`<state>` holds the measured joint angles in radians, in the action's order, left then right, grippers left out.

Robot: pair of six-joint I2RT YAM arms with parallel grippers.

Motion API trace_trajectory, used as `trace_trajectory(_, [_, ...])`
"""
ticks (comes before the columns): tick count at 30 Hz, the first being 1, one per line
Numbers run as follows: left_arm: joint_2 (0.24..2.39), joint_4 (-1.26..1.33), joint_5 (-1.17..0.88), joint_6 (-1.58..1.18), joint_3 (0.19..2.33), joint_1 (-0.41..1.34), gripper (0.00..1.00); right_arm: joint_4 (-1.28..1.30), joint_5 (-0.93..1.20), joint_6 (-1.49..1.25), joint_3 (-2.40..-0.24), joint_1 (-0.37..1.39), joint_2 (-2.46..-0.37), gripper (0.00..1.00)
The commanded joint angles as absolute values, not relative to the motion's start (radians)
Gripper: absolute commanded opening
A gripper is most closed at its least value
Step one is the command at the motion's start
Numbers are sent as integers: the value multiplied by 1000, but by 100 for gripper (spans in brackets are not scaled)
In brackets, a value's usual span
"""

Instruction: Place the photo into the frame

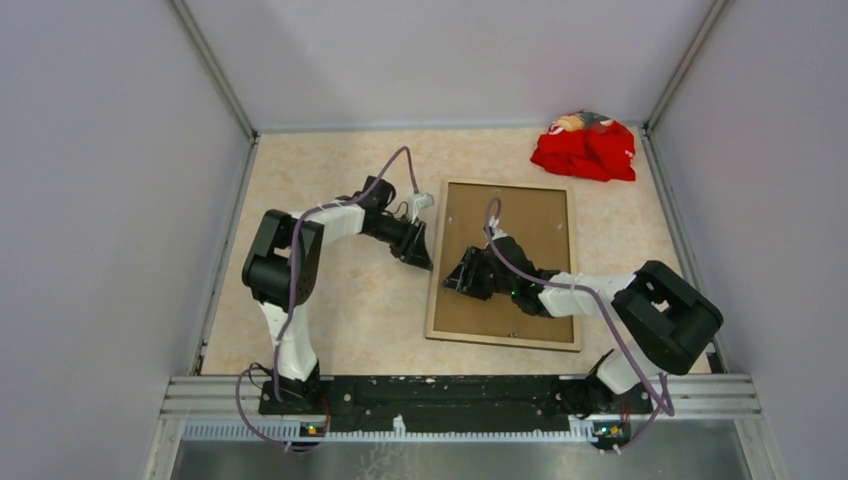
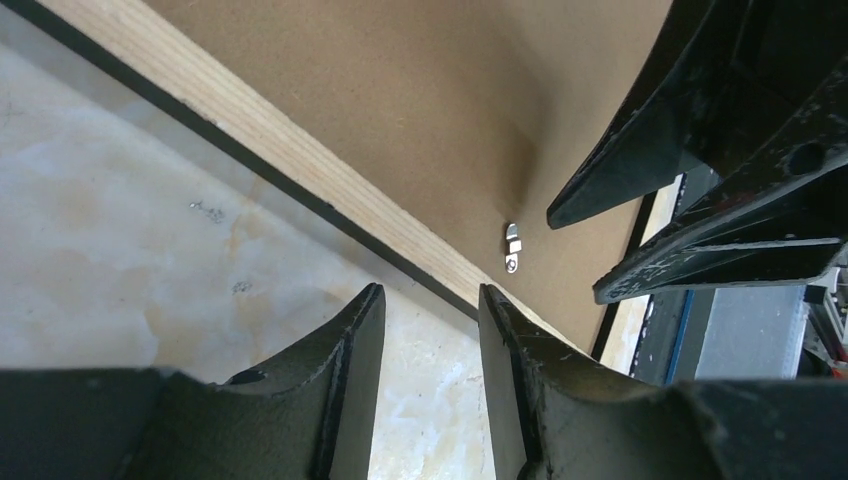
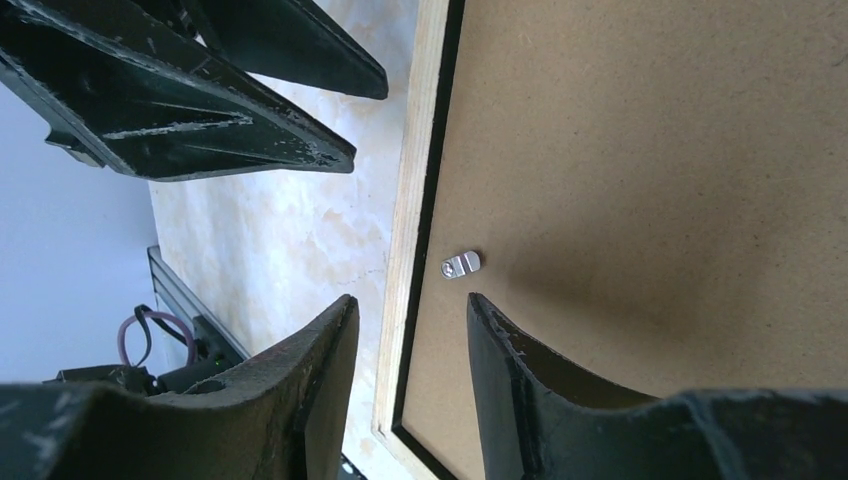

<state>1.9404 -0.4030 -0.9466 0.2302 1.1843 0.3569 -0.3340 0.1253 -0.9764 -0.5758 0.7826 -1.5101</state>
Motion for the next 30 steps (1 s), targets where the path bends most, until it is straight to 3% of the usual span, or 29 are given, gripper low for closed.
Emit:
trace_trajectory(1, [1967,-377,-997,223,1226,366,45,-384,135,-991,-571,794,-1524,44])
trace_trajectory(30, [2017,-370,-983,229,1243,387,32,-374,133,-966,-616,795,-1602,42])
